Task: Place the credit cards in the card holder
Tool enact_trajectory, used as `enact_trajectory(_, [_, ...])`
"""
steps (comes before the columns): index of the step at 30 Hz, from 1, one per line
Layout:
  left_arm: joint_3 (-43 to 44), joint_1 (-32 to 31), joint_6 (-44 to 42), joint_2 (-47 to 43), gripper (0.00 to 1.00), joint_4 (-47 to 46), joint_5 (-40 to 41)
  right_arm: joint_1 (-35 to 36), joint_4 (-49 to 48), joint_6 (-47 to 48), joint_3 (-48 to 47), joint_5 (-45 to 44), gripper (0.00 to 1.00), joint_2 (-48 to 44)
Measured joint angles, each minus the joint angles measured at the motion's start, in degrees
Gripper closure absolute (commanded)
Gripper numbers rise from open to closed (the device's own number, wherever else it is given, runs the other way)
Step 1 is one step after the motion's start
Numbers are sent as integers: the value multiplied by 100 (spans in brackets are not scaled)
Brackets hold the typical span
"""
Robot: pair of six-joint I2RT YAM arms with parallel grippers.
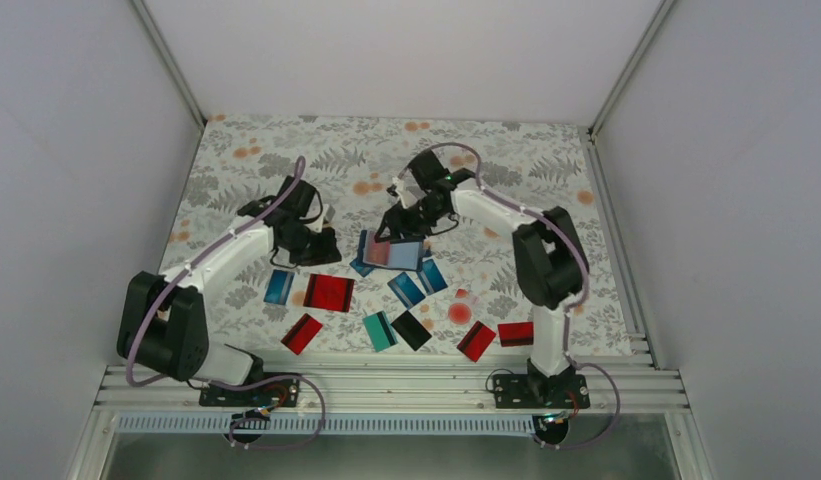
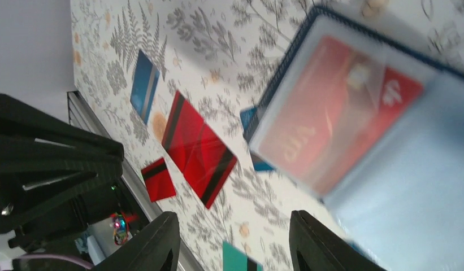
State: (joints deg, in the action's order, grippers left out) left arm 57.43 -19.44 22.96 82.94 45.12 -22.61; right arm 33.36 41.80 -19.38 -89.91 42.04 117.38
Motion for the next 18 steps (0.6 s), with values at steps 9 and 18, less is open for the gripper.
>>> enact_trajectory(9, [-837, -848, 297, -461, 79, -249, -39, 15, -57, 146, 2002, -505, 50, -1440])
enact_trajectory(18, [-1287, -1700, 1364, -964, 42, 142, 874, 315, -149, 120, 3104, -940, 50, -2002])
